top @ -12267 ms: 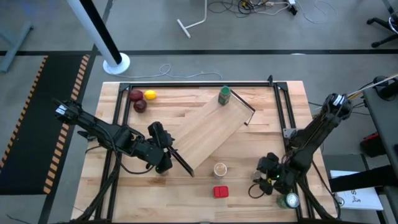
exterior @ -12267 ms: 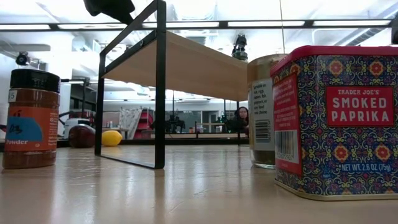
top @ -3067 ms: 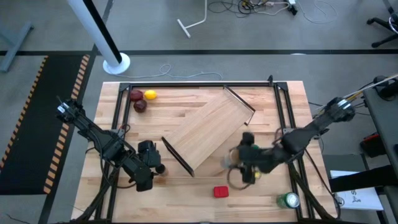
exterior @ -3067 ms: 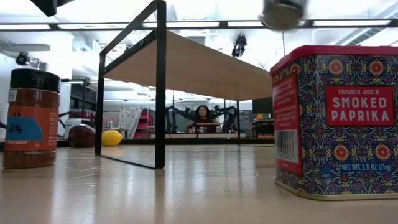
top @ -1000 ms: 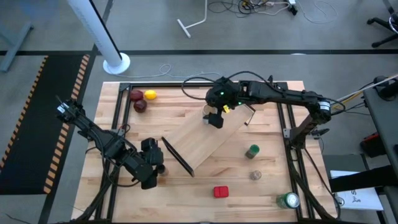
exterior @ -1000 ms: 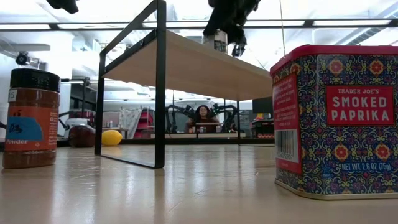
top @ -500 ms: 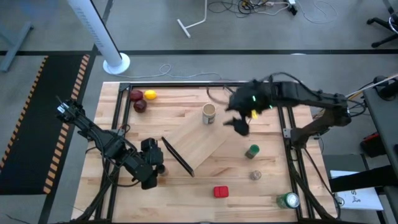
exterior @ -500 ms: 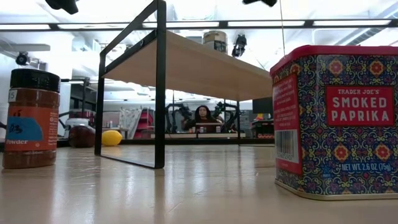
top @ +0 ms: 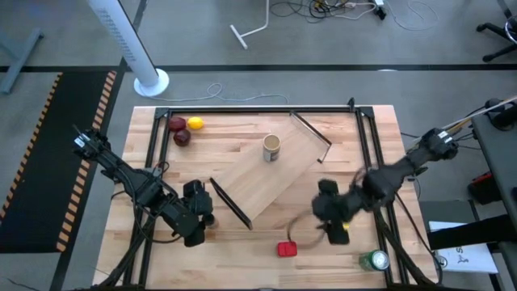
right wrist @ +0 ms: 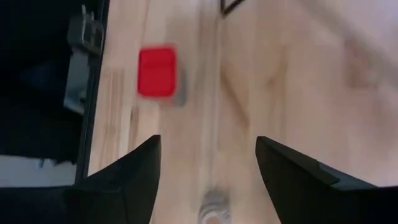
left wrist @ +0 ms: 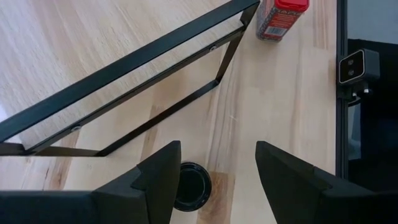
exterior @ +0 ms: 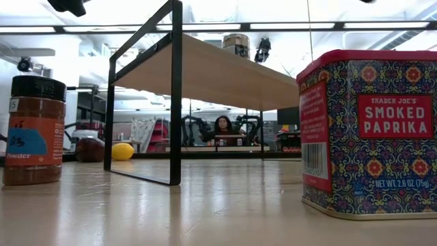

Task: Shelf spices
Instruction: Put the red seasoning can on the shelf

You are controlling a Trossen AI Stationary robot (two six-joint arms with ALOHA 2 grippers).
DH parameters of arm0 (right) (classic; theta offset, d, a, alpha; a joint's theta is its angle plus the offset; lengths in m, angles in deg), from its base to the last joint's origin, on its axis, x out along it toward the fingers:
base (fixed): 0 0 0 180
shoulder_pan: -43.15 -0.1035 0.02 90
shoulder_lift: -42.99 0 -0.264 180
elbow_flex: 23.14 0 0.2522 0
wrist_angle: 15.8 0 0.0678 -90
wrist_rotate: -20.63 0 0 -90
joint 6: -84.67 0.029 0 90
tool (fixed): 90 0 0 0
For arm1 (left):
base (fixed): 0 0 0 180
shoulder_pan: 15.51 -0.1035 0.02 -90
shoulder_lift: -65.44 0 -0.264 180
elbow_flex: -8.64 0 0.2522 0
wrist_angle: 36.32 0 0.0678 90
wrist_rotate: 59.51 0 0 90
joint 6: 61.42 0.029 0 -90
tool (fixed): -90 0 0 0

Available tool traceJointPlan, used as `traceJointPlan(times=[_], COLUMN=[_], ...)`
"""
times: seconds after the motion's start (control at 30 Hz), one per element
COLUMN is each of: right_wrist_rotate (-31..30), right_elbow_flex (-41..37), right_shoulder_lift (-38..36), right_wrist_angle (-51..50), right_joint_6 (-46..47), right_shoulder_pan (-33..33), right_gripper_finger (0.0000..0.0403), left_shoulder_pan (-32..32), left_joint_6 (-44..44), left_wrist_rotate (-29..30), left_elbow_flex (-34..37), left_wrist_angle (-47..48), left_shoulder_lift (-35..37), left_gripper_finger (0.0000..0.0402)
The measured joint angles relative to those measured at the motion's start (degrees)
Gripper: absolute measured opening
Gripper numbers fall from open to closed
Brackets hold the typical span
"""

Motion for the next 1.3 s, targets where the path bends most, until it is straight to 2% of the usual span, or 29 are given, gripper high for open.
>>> traceJointPlan(times=[0.23,0.6,0.73,1.0,1.23,1.3], right_wrist_rotate=[-2.11,-0.41,-0.45,-2.12,-4.94,-7.54], right_elbow_flex=[-8.13,-14.74,-14.72,-14.25,-7.92,-5.45], right_shoulder_lift=[0.86,2.78,3.07,5.42,13.14,15.86], right_wrist_angle=[2.06,2.97,8.23,27.62,28.16,27.43], right_joint_6=[11.32,17.26,16.69,8.8,3.34,1.82], right_shoulder_pan=[-6.66,-7.97,-7.99,-7.97,-7.96,-7.95], right_gripper_finger=[0.0226,0.0243,0.0254,0.0261,0.0255,0.0257], left_shoulder_pan=[-0.22,-0.22,-0.31,-0.5,-0.5,-0.5], left_joint_6=[2.77,3.91,4.26,4.49,4.49,4.49], left_wrist_rotate=[1.41,1.51,1.69,2.99,2.99,2.99], left_elbow_flex=[0.0,0.0,0.0,0.0,0.0,0.0], left_wrist_angle=[-1.46,-1.82,-1.84,-1.89,-1.87,-1.89], left_shoulder_lift=[0.0,-0.13,-0.13,-0.15,-0.15,-0.15], left_gripper_finger=[0.0197,0.0197,0.0197,0.0197,0.0197,0.0197])
